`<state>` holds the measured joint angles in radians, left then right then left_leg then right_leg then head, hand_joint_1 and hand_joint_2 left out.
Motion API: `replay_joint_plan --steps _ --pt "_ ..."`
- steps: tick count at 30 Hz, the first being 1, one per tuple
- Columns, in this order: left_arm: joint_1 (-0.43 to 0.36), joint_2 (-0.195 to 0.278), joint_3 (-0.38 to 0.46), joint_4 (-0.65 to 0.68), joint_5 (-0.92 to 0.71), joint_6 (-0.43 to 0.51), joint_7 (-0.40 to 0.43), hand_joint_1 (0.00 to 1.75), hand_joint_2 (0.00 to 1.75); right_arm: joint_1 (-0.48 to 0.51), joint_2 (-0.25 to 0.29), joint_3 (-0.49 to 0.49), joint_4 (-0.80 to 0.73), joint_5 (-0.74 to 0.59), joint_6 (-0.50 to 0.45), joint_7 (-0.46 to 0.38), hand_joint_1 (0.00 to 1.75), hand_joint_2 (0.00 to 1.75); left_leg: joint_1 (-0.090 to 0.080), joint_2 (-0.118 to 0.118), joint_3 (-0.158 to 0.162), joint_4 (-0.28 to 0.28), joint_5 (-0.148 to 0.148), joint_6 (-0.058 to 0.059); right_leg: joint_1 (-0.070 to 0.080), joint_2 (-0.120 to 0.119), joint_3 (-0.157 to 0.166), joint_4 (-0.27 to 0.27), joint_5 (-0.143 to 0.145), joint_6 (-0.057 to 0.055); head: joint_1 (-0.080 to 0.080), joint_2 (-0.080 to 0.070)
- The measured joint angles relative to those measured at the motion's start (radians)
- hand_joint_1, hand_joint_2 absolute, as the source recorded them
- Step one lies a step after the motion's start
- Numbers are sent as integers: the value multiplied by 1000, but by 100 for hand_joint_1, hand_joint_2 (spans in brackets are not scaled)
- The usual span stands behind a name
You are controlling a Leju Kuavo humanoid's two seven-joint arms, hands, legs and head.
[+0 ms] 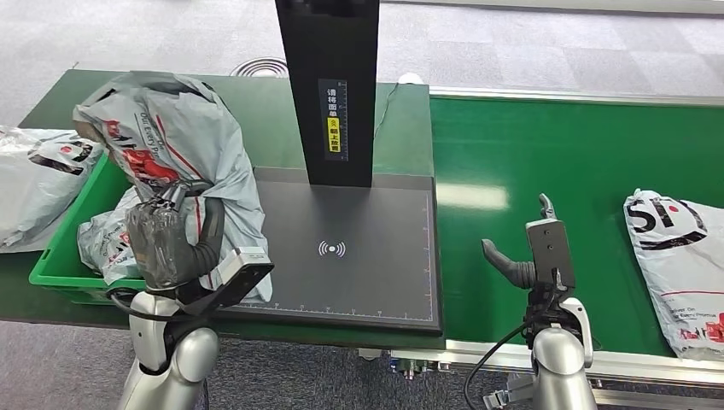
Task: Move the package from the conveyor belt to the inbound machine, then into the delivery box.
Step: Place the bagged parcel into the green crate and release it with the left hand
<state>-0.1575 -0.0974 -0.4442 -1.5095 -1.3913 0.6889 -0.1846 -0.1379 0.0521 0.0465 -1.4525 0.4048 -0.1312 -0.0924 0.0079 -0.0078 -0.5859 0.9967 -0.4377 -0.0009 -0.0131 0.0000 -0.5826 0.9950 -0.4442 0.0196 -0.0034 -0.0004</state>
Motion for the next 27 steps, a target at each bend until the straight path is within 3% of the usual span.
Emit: replay_joint_plan --steps 3,7,16,22,27 --pt "-39 11 33 4 -81 -16 51 175 175 -1 -3 0 7 -1 -3 -6 0 175 0 0 0 0 0 0 0 0 0 0 0 0 0 0" --pt "-158 49 111 79 -147 -96 121 175 175 -11 -4 2 20 0 0 -6 0 175 0 0 0 0 2 -1 0 0 0 1 1 -1 0 0" --pt "-516 193 278 540 -170 -143 253 175 175 -47 -6 14 50 12 10 1 0 175 1 1 0 0 4 -2 1 1 -1 2 3 -3 0 0" --pt "-574 225 286 632 -170 -176 291 175 175 -52 -6 16 53 16 12 5 0 175 1 1 -1 0 4 -2 1 1 -2 2 3 -3 0 0" --pt "-684 275 292 818 -170 -333 430 175 175 -58 -6 25 56 36 23 24 0 175 1 1 -3 0 4 -2 1 1 -4 2 3 -3 0 0"
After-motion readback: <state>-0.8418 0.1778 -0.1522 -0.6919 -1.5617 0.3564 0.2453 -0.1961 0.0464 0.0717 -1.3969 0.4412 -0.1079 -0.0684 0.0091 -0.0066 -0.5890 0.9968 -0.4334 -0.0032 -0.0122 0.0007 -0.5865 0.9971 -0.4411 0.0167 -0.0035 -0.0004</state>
